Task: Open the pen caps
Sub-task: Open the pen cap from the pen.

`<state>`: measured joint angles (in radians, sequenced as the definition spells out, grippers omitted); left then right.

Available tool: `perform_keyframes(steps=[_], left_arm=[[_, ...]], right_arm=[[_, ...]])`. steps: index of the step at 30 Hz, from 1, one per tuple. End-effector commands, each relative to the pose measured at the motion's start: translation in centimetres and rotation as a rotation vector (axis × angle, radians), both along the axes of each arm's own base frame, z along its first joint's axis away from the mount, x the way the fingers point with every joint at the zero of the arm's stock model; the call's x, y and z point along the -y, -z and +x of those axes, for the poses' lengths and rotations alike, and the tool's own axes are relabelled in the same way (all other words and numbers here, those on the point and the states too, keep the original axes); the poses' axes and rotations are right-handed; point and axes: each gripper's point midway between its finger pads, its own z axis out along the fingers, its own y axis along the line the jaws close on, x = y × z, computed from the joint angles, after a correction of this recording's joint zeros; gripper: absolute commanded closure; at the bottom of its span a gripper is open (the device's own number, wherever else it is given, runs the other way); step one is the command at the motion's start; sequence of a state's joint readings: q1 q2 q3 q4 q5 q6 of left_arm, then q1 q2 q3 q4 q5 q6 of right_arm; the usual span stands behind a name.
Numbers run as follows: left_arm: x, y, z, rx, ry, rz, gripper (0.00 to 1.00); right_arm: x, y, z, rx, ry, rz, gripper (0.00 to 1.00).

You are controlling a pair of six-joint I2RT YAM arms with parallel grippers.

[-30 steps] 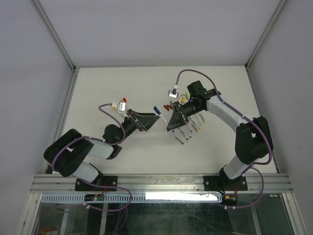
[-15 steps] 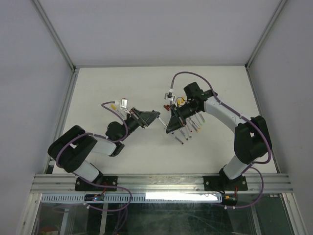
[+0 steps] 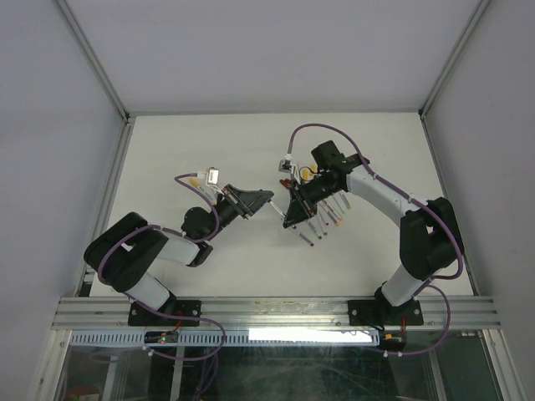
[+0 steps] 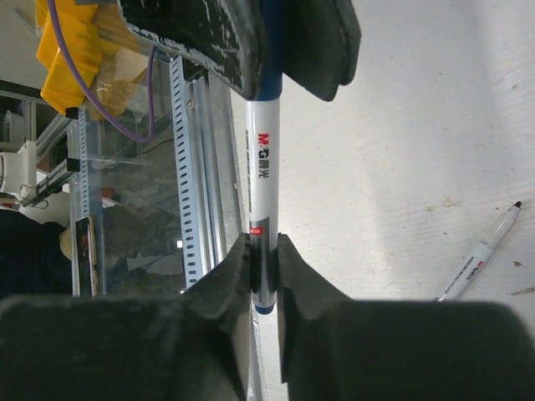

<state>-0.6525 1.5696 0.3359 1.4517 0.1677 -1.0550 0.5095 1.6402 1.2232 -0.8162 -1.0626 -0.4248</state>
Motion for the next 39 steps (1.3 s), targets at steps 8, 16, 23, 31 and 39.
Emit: perform_keyframes(steps=[8,16,23,31,39], left_arm=[[1.4,-4.9,-3.8,0.232,0.103,-0.128,1.0],[1.8,-5.1,-3.5,0.238,0.082,-0.131,1.0],[0.1,-6.2,-2.7,0.263,-0.014,-0.146,1.0],[-0.7,-6.7,-2.3,0.264,-0.049,-0.161,1.0],[-2.4,-7.4,-1.9,0.285,-0.106,-0.169,1.0]], right_arm=[[-1.7,-3.4,0.9,0.033,0.037,0.136,0.56],[-2.1,-3.0,1.0,0.029,0.064,0.159,0.6],[-2.3,-2.8,0.7,0.025,0.054,0.155,0.63],[-2.7,-2.6,0.6,0.031,0.053,0.142,0.74],[-2.7,-2.9,0.5,0.013,0.056,0.14,1.0]])
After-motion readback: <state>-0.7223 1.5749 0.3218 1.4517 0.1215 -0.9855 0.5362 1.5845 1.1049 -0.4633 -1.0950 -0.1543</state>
